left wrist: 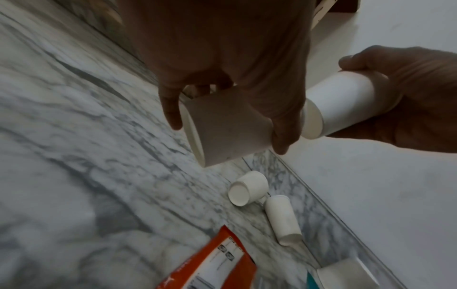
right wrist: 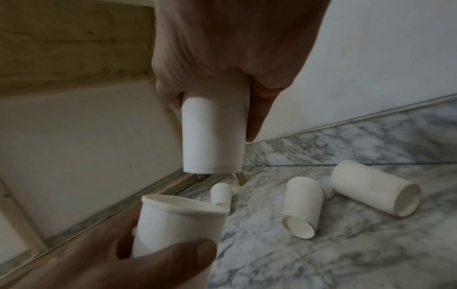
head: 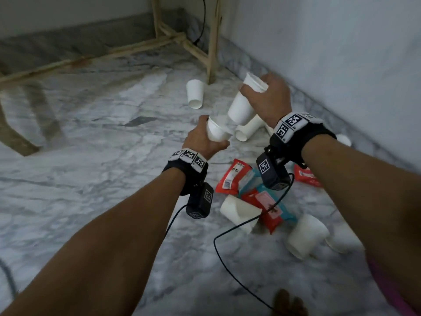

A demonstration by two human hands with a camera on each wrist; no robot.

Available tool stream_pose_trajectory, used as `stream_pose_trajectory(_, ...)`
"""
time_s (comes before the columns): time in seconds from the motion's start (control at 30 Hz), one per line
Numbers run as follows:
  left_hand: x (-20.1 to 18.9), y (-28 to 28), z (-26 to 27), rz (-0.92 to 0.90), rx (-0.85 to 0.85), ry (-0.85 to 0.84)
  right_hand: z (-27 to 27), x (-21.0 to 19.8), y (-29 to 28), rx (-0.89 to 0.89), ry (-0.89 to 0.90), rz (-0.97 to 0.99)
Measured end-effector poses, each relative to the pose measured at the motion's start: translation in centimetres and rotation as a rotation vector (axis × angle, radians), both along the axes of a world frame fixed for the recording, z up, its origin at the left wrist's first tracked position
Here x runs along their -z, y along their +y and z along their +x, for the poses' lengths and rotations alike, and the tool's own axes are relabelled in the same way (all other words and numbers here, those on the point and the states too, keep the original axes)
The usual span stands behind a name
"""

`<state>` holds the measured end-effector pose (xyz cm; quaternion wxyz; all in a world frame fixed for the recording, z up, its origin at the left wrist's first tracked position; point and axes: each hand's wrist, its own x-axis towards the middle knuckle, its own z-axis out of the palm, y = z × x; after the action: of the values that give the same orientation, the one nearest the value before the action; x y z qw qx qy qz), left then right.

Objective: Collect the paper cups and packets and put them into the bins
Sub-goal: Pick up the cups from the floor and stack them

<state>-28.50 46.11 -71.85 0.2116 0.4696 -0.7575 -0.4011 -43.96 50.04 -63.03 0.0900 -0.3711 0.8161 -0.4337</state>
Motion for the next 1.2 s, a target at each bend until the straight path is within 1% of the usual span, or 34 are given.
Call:
stream_pose_trajectory(0.1,0.1,-0.1,-0.9,0.009,0.011,0.034,-0.3,0.7,-0.2,-0.030,-0.011,0.017)
stream_pose_trajectory(0.23,0.6,-2.1,-1.6,0.002,0.002,0.045,0.6,3.0,-2.4,-0.101,-0.033,0.045)
stream_pose_trajectory(0.4,1.4,-6.5,-2.7,0.015,-0.055,0.091,2.0,6.2,-7.2,-0.258,-0.083,0.181)
stream_pose_trajectory(0.5,2.5,-9.9,-3.3,0.036,-0.099,0.117,2.2,8.0,-11.3,-0.369,-0.156,0.263)
stream_pose_trajectory(0.57,3.4,-12.1,-3.3,0.054,-0.148,0.134,1.8,8.8,-14.1,-0.363,-0.222,0.232)
stream_pose_trajectory(0.67,4.7,-15.0,-2.8,0.046,-0.191,0.140,0.7,9.8,-18.4,-0.264,-0.283,0.136)
stream_pose_trajectory(0.73,5.5,-16.6,-2.4,0.041,-0.205,0.140,0.0,10.9,-21.4,-0.233,-0.236,0.134)
stream_pose_trajectory(0.83,6.9,-18.0,-1.7,0.036,-0.221,0.129,-1.0,12.8,-25.3,-0.229,-0.108,0.214)
stream_pose_trajectory(0.97,8.5,-18.5,-0.6,0.068,-0.231,0.136,-1.5,14.3,-29.0,-0.297,0.004,0.514)
stream_pose_trajectory(1.03,9.0,-18.7,-0.1,0.078,-0.235,0.145,-1.4,14.8,-30.0,-0.335,0.036,0.614)
stream_pose_trajectory(1.13,9.2,-19.1,0.4,0.074,-0.238,0.141,-0.7,15.6,-30.4,-0.366,0.052,0.653)
stream_pose_trajectory(1.2,9.1,-19.2,0.7,0.073,-0.236,0.141,-0.3,16.2,-30.0,-0.356,0.050,0.604)
